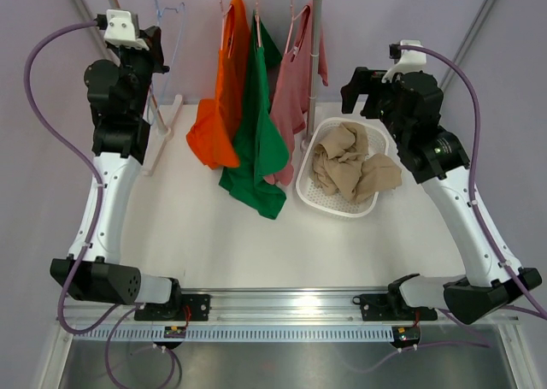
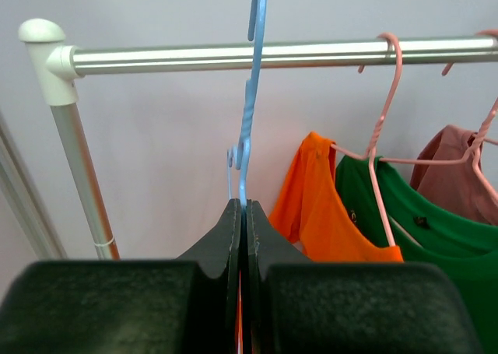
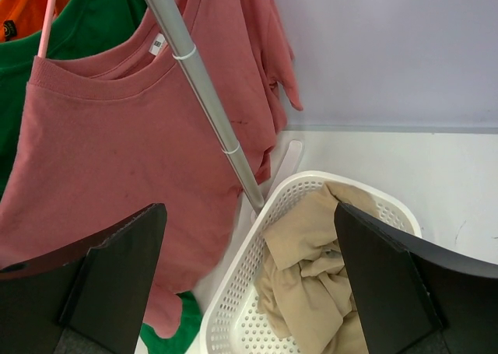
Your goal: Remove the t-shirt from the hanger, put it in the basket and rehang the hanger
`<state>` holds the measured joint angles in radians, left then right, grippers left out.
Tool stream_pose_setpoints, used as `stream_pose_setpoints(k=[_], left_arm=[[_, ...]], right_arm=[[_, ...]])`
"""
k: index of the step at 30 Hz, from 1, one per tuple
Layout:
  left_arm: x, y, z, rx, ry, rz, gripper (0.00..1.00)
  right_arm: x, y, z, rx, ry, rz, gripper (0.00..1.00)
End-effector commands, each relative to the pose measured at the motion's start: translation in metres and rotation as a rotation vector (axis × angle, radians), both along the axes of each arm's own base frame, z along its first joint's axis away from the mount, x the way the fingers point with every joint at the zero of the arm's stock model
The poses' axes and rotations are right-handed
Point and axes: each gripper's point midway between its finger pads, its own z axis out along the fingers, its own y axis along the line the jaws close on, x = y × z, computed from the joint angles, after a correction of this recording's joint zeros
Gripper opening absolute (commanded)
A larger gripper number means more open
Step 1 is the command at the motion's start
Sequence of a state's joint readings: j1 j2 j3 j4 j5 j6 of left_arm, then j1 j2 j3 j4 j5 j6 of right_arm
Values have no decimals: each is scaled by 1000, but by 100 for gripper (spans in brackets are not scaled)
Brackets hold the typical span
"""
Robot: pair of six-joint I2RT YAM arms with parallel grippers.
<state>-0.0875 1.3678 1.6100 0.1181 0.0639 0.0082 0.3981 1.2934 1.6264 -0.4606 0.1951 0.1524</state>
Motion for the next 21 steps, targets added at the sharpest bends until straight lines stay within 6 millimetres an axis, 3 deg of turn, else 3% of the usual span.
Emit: stream_pose_setpoints(k=[1, 3, 9, 10, 11, 13, 16, 21], left_arm=[[-12, 5, 50, -50, -159, 5, 0], [3, 10, 42, -60, -136, 19, 0], [27, 27, 50, -130, -153, 14, 0], [39, 29, 42, -130, -134, 21, 0], [38, 29, 55, -129, -158, 17, 0], [58, 28, 44, -125, -113, 11, 0], [64, 24, 52, -140, -129, -18, 0], [86, 36, 32, -179, -94, -2, 0]], right_arm=[[-6, -3, 11, -10, -30, 17, 99], [-7, -2, 12, -9, -31, 20, 99], [-13, -2, 15, 0, -34, 29, 99], [-14, -3, 17, 2, -35, 32, 100], [-16, -2, 18, 6, -35, 34, 99], [-17, -3, 20, 9, -38, 37, 99], [-21, -4, 24, 7, -44, 39, 99], [-26, -5, 29, 11, -51, 42, 99]])
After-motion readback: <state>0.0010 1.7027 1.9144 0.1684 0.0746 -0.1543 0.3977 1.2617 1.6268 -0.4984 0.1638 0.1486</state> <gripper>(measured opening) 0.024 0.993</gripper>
